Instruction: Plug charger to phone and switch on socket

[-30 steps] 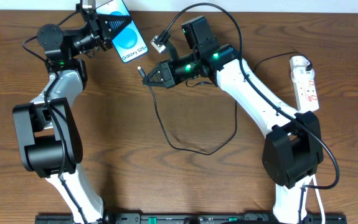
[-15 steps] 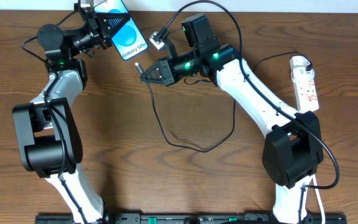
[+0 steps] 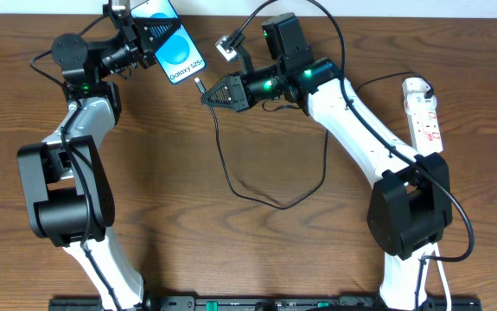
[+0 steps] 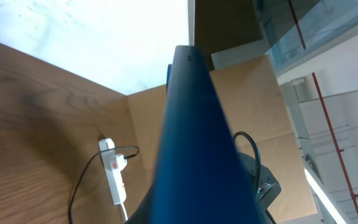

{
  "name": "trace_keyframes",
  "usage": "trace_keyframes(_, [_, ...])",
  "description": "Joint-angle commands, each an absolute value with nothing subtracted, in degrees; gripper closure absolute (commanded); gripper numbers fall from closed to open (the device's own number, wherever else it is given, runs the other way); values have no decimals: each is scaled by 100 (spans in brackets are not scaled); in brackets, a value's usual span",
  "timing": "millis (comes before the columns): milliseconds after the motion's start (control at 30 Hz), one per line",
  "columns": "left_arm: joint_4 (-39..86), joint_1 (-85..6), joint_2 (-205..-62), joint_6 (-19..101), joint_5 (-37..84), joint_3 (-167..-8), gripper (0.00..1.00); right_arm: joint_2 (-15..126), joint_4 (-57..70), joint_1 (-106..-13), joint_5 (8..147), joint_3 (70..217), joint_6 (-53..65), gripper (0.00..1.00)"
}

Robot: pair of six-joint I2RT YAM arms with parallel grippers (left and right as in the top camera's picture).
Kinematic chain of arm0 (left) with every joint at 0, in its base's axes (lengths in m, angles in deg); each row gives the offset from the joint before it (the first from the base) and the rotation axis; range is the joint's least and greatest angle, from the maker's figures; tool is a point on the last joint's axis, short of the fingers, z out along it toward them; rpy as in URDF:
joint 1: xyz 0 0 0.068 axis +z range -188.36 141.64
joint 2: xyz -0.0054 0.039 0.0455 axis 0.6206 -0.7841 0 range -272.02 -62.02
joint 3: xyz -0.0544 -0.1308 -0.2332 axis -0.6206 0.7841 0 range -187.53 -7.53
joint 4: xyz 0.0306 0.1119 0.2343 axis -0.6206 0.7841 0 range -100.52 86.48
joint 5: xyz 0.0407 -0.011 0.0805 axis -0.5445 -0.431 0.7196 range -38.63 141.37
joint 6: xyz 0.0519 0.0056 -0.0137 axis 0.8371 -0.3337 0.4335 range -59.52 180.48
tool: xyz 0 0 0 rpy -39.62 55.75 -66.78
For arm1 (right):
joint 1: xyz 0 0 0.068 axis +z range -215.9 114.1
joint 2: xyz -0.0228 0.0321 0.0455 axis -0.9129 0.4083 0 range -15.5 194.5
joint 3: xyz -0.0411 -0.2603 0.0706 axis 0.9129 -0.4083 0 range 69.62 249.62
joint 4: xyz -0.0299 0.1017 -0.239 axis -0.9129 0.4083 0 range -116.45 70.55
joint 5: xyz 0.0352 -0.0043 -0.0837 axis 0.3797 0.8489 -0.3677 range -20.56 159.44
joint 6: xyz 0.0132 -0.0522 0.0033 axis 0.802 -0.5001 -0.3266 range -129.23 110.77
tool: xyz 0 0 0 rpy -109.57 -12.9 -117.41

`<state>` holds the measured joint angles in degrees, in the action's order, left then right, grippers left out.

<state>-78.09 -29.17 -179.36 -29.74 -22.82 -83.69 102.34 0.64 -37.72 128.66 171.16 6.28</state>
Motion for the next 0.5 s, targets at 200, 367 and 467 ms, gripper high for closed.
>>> trace_keyframes(200, [-7896, -3075, -17860, -2936, -2291, -8413, 93, 10219, 12, -3776, 12980, 17164, 705, 99])
trace_keyframes(367, [-7896, -3075, -17860, -2932, -2339, -8413, 92, 10219, 12, -3779, 12980, 17164, 705, 99])
trace_keyframes(467, [-7896, -3075, -17860, -2888, -2392, -8413, 92, 10219, 12, -3781, 12980, 17164, 705, 99])
